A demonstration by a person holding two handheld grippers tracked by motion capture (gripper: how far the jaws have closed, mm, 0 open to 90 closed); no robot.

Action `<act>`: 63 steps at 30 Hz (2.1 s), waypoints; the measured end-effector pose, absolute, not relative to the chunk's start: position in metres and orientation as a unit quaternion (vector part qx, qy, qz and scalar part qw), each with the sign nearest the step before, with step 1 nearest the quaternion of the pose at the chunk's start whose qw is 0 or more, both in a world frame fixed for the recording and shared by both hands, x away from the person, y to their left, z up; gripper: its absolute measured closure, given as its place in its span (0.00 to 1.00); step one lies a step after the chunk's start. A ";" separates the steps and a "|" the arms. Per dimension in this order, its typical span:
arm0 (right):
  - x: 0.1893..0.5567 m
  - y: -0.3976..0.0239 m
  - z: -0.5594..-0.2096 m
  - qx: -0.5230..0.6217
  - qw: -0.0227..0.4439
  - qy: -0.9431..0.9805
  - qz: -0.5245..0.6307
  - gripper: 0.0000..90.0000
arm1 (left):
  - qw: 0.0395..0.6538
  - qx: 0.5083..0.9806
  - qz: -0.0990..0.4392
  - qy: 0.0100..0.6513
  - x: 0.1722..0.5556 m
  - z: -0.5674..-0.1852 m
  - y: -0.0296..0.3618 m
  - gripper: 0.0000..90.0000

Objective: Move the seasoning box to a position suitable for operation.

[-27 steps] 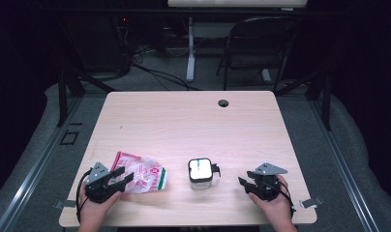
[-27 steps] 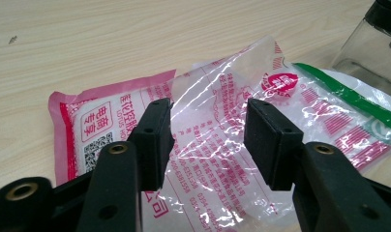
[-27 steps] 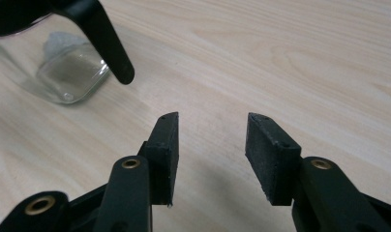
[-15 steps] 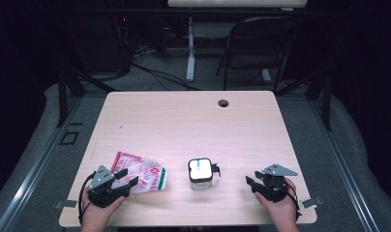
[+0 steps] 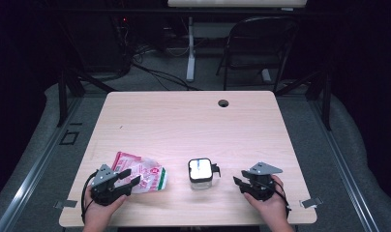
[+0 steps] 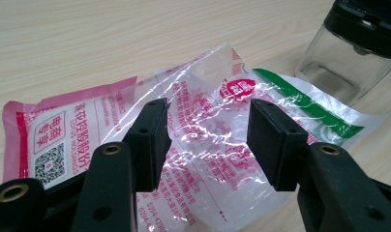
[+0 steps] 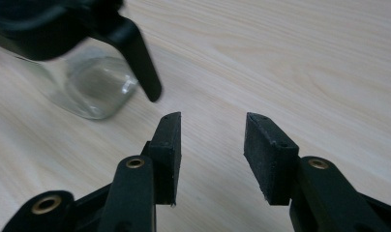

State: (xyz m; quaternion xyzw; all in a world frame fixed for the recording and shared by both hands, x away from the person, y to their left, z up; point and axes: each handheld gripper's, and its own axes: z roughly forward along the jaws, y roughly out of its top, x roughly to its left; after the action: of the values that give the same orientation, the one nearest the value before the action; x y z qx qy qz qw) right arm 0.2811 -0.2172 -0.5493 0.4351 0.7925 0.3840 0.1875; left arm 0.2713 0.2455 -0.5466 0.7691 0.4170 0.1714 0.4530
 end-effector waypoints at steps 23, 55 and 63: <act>0.311 -0.161 -0.567 0.430 0.154 0.812 0.364 0.78 | 0.464 0.759 0.168 0.424 0.255 -0.544 0.255 0.66; 0.298 -0.152 -0.567 0.374 0.147 0.841 0.361 0.82 | 0.462 0.763 0.171 0.418 0.254 -0.543 0.252 0.66; 0.285 -0.162 -0.550 0.362 0.144 0.842 0.373 0.66 | 0.461 0.763 0.172 0.419 0.252 -0.541 0.255 0.66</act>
State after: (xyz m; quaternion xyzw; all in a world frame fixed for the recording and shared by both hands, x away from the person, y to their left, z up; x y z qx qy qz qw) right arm 0.2854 -0.1623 -0.5500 0.3624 0.8420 0.3730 0.1435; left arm 0.2524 0.2549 -0.5410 0.7630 0.4189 0.1717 0.4614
